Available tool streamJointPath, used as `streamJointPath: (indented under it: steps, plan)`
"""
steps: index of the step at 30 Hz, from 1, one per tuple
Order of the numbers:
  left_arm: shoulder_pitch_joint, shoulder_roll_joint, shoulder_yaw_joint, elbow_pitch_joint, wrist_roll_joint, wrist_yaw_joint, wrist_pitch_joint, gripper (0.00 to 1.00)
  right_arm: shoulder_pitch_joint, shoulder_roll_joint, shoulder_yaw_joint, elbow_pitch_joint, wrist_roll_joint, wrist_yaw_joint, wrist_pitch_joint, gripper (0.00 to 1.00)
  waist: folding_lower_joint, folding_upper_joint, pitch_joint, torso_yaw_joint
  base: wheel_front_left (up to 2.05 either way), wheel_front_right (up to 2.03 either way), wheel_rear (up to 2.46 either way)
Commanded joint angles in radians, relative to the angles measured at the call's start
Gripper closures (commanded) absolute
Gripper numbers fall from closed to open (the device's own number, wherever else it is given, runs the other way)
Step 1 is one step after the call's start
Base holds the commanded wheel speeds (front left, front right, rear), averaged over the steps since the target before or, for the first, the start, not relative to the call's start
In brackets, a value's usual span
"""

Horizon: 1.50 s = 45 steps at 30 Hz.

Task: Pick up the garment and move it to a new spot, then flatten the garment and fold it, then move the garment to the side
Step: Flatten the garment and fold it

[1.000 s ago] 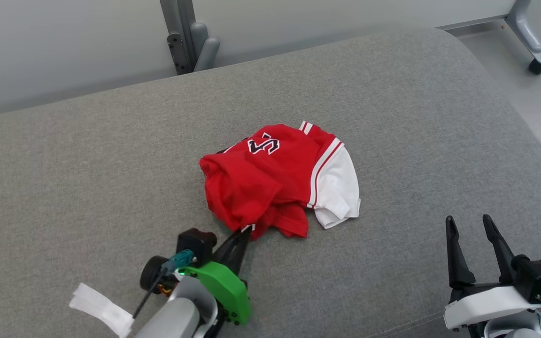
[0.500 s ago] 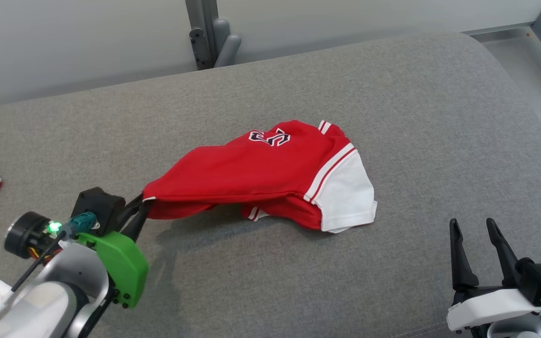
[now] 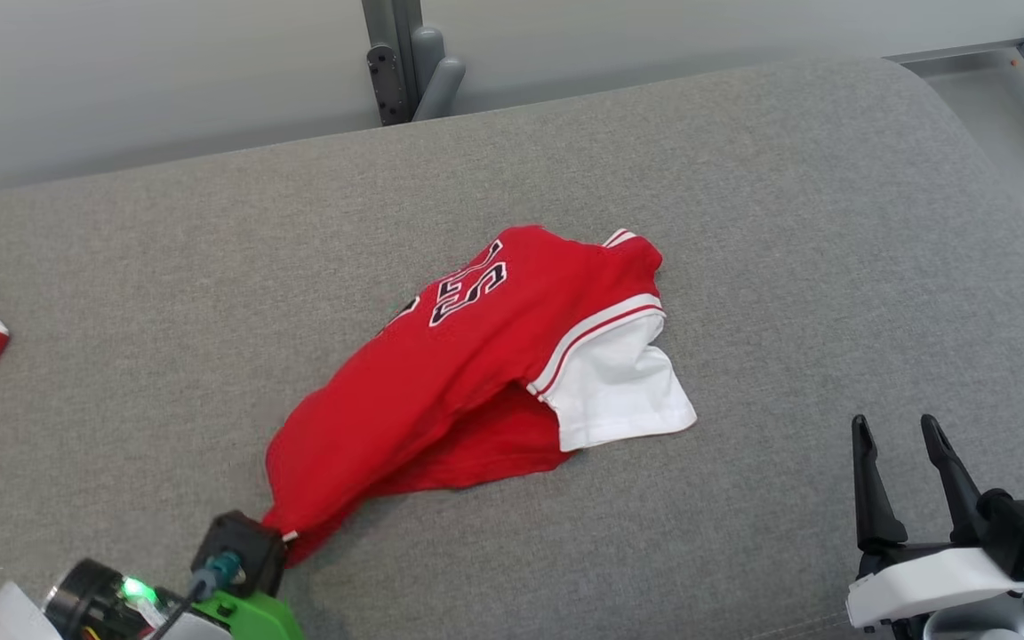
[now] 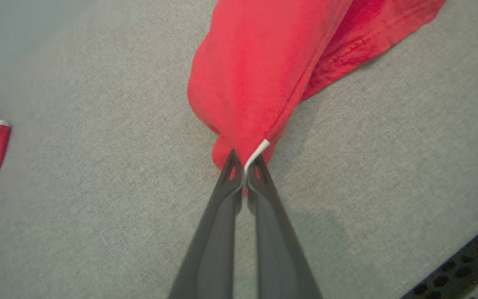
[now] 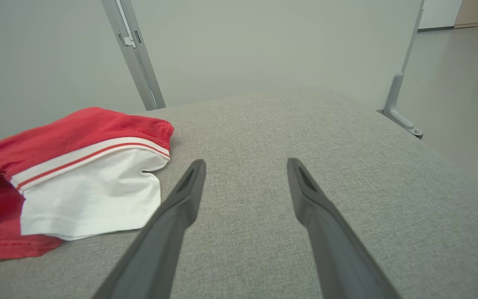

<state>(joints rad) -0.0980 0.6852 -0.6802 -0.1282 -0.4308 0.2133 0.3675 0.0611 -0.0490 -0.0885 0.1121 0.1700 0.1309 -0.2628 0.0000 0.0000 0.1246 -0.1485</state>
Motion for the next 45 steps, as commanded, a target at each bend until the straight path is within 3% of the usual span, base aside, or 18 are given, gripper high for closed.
streamJointPath:
  steps: [1,3,13,14,16,17,18,26,33,45]
  plan:
    - [0.022,-0.019,-0.007,0.014,-0.010,0.006,-0.021,1.00,0.014,-0.003,-0.009,0.000,-0.005,0.000,-0.003,0.00,0.0000,0.0000,0.003,0.007,0.00,0.00,0.00]
    - [0.034,-0.035,-0.018,0.026,-0.013,0.001,-0.034,1.00,0.015,-0.002,-0.012,0.000,-0.009,0.000,-0.003,0.00,0.0000,0.0000,0.004,0.012,0.00,0.00,0.00]
    - [0.006,-0.226,-0.122,0.162,0.001,-0.041,-0.140,0.97,-0.011,-0.002,0.000,0.007,-0.025,0.000,-0.003,0.00,0.0000,0.0000,0.008,0.061,0.00,0.00,0.00]
    - [-0.003,-0.240,-0.124,0.182,0.004,-0.041,-0.152,0.82,-0.014,-0.003,0.002,0.008,-0.026,0.000,-0.003,0.00,0.0000,0.0000,0.008,0.063,0.00,0.00,0.00]
    - [-0.009,-0.266,-0.129,0.218,-0.001,-0.045,-0.177,0.62,-0.017,-0.003,0.005,0.009,-0.027,0.000,-0.003,0.00,0.0000,0.0000,0.007,0.065,0.00,0.00,0.00]
    - [-0.012,-0.275,-0.128,0.230,-0.001,-0.045,-0.191,0.38,-0.017,-0.003,0.005,0.009,-0.026,0.000,-0.003,0.00,0.0000,0.0000,0.006,0.066,0.00,0.00,0.00]
    - [-0.015,-0.283,-0.125,0.243,-0.003,-0.045,-0.205,0.00,-0.016,-0.003,0.006,0.009,-0.026,0.000,-0.003,0.00,0.0000,0.0000,0.006,0.067,0.00,0.00,0.00]
    - [0.052,-0.314,-0.042,0.231,-0.119,-0.025,-0.279,0.00,0.002,-0.003,0.009,0.010,-0.029,0.000,-0.003,0.00,0.0000,0.0000,-0.006,0.053,0.00,0.00,0.00]
    - [0.114,-0.282,0.012,0.168,-0.175,0.014,-0.278,0.00,0.014,-0.003,0.010,0.014,-0.022,0.000,-0.003,0.00,0.0000,0.0000,-0.016,0.047,0.00,0.00,0.00]
    - [0.189,-0.237,0.040,0.065,-0.240,0.028,-0.236,0.00,0.015,-0.003,0.014,0.017,-0.029,0.000,-0.003,0.00,0.0000,0.0000,-0.039,0.042,0.00,0.00,0.00]
